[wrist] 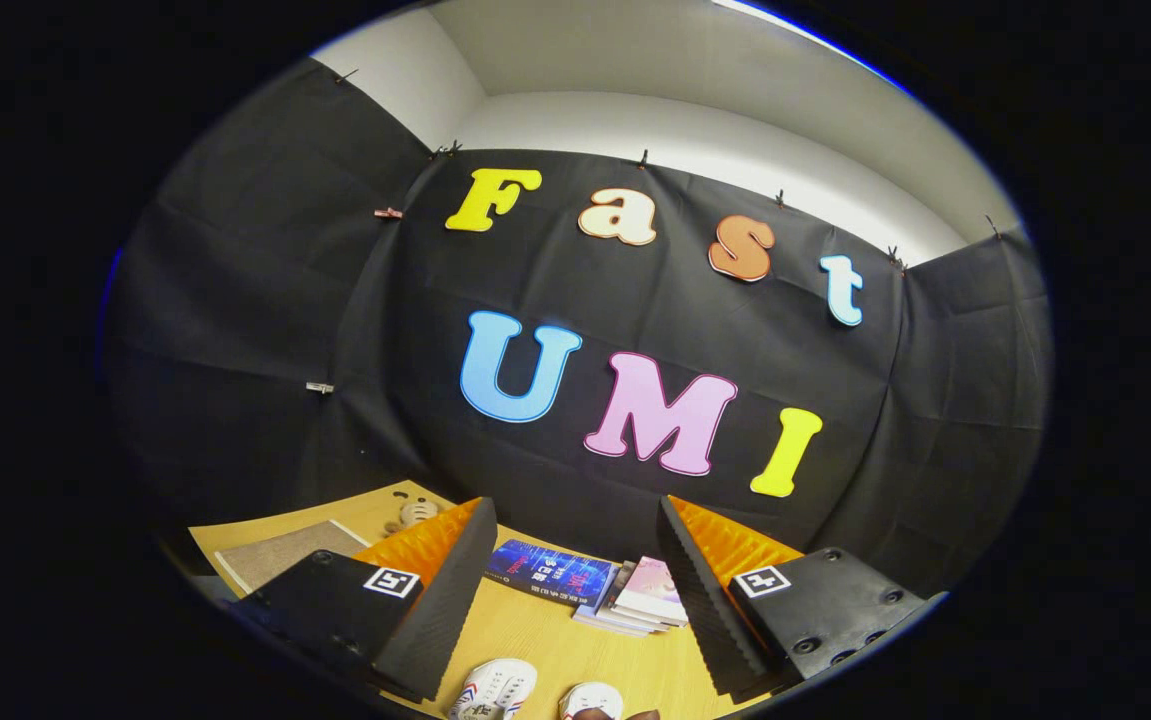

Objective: Open the storage box then place both shoes into the box .Put the left shoe in first, then the right shoe, with the right side of both shoes facing outward in a uniform manner.

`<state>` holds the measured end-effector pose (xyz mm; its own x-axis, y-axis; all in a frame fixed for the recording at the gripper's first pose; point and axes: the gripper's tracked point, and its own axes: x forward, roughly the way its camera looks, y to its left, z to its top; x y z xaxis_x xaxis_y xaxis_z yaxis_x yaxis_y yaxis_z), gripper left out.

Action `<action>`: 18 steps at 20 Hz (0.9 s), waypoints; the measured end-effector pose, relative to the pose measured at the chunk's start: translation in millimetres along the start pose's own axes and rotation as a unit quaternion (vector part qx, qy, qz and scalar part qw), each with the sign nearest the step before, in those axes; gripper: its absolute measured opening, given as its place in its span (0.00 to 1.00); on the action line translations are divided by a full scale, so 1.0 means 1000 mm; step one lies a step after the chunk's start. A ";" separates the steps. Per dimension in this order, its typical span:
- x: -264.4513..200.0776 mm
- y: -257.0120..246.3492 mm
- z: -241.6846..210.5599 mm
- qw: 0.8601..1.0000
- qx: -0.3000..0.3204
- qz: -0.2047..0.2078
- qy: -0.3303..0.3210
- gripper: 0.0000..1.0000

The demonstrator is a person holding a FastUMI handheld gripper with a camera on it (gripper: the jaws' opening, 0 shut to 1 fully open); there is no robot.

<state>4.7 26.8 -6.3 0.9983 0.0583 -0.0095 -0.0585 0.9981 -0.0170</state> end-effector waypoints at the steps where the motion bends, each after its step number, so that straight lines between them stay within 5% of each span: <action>1: -0.001 0.001 0.000 1.000 0.001 0.000 0.001 0.98; 18: -0.006 -0.007 -0.020 0.999 0.006 -0.004 0.031 0.98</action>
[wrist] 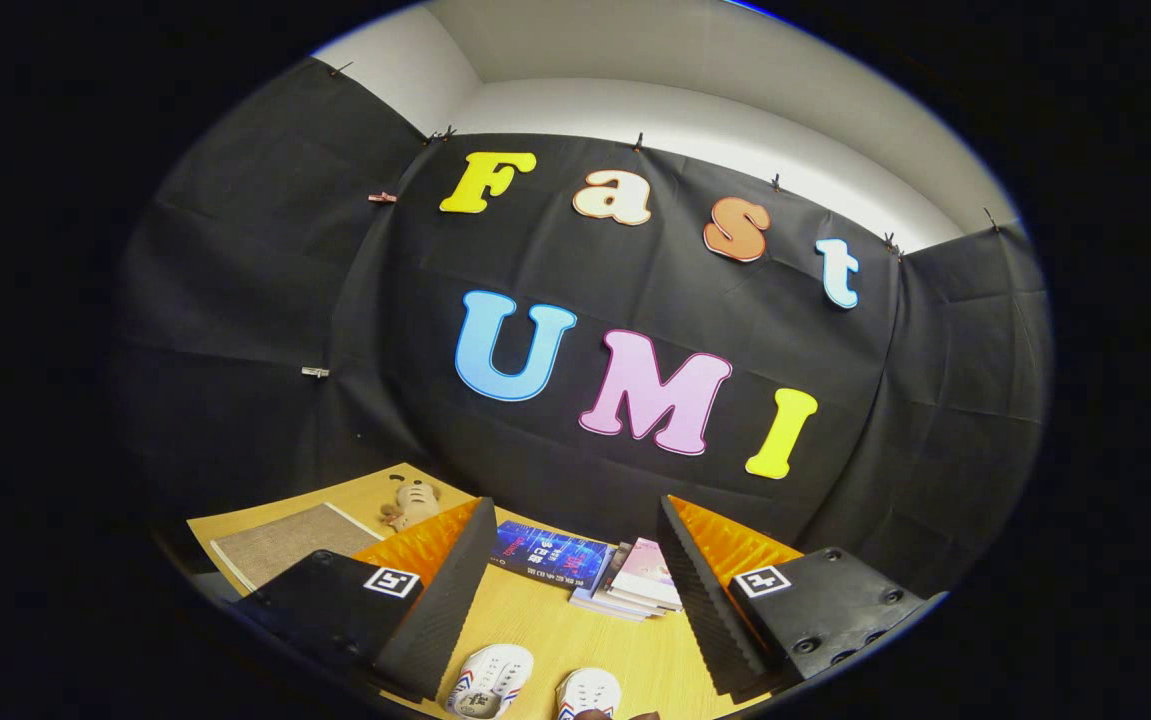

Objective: Open the storage box then place both shoes into the box .Put the left shoe in first, then the right shoe, with the right side of both shoes facing outward in a uniform manner.

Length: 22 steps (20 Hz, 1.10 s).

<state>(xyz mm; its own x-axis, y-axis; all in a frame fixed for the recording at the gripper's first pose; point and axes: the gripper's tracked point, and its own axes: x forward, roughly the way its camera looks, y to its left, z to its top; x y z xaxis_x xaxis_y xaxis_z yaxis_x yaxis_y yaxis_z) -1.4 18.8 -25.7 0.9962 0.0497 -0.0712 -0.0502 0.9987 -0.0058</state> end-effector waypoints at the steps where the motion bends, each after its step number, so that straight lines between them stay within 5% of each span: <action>1: 0.001 0.003 -0.001 1.000 0.005 0.006 0.001 0.98; 6: 0.008 0.051 -0.017 0.988 0.090 0.115 0.042 0.98; 10: 0.010 0.102 -0.043 0.950 0.185 0.229 0.106 0.98; 13: 0.011 0.132 -0.069 0.905 0.255 0.299 0.163 0.99; 16: 0.016 0.161 -0.092 0.846 0.335 0.357 0.212 0.99; 22: 0.032 0.191 -0.129 0.737 0.453 0.418 0.277 0.98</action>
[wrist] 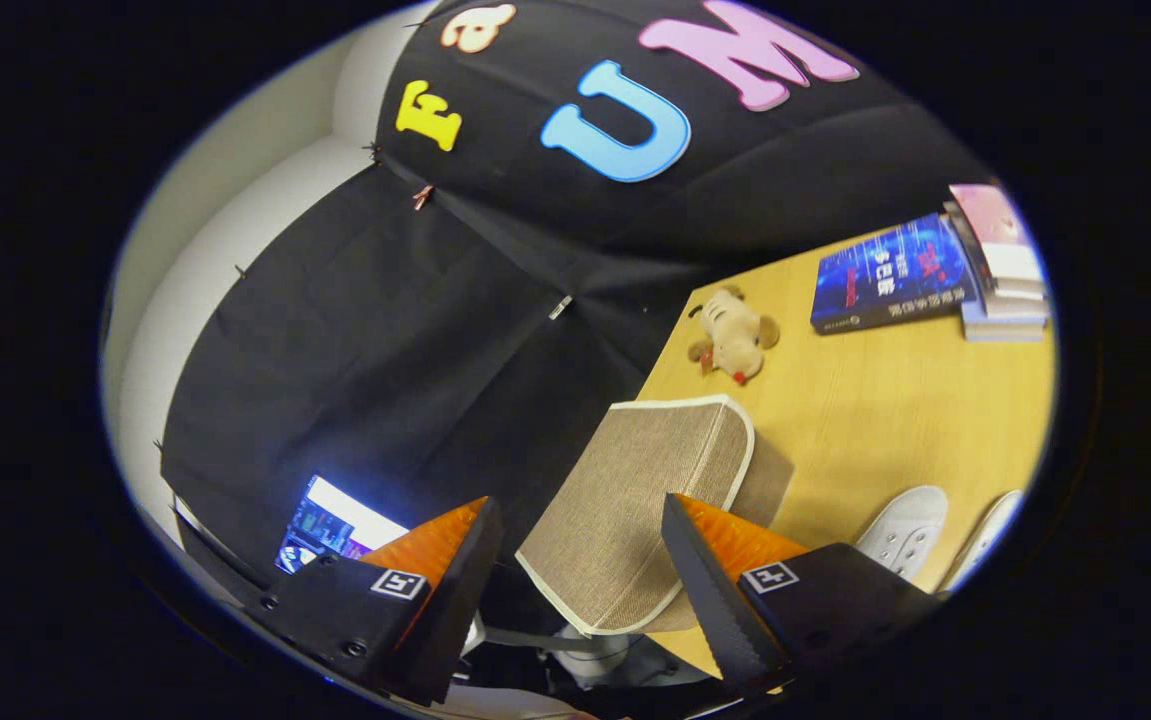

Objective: Open the storage box then place both shoes into the box .Put the left shoe in first, then the right shoe, with the right side of both shoes facing outward in a uniform manner.

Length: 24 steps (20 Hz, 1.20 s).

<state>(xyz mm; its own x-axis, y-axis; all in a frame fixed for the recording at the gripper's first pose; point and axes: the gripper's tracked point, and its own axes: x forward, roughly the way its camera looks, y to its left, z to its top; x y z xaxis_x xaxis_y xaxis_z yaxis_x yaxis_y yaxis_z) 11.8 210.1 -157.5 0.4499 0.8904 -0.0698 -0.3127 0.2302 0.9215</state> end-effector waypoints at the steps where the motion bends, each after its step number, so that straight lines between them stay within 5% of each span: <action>1: 0.005 -0.009 -0.004 1.000 0.017 0.008 0.009 0.98; 13: 0.036 -0.080 -0.078 0.976 0.171 0.066 0.122 0.98; 24: 0.034 -0.054 -0.084 0.935 0.273 0.175 0.142 0.96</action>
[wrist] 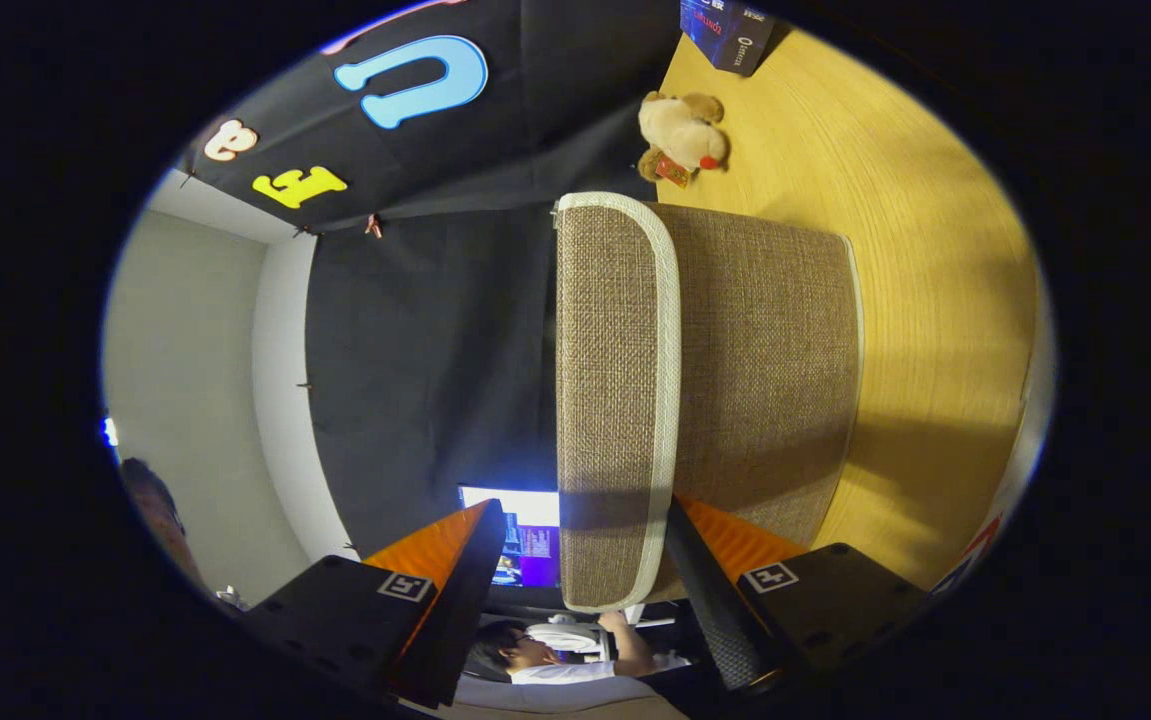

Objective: Open the storage box then place both shoes into the box .Put the left shoe in first, then the right shoe, with the right side of both shoes facing outward in a uniform manner.

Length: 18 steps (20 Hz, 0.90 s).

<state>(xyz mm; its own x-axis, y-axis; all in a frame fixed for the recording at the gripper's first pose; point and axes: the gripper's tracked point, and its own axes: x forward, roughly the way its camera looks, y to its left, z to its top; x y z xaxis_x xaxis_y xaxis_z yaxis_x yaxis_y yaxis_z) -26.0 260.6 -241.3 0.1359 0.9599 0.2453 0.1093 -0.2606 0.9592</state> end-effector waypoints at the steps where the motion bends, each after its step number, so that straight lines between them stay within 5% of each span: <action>1: -0.004 -0.001 -0.001 1.000 0.001 0.006 0.001 0.96; 2: -0.003 -0.003 0.001 1.000 0.004 0.012 -0.001 0.96; 4: -0.005 0.007 0.010 0.998 0.032 0.044 -0.014 0.68; 6: -0.005 0.008 0.014 0.998 0.027 0.047 -0.022 0.68; 8: 0.000 0.002 0.013 0.998 0.033 0.042 -0.024 0.22; 11: -0.006 0.021 0.002 0.998 0.022 0.064 -0.014 0.22; 14: -0.011 0.040 0.001 0.997 0.002 0.068 -0.025 0.05; 18: -0.005 0.074 -0.005 0.997 -0.010 0.074 -0.035 0.05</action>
<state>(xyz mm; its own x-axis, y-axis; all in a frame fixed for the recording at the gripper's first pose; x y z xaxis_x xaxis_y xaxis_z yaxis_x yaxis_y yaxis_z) -23.2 237.3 -170.4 0.2168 0.9013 0.3751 0.0636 -0.3964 0.9159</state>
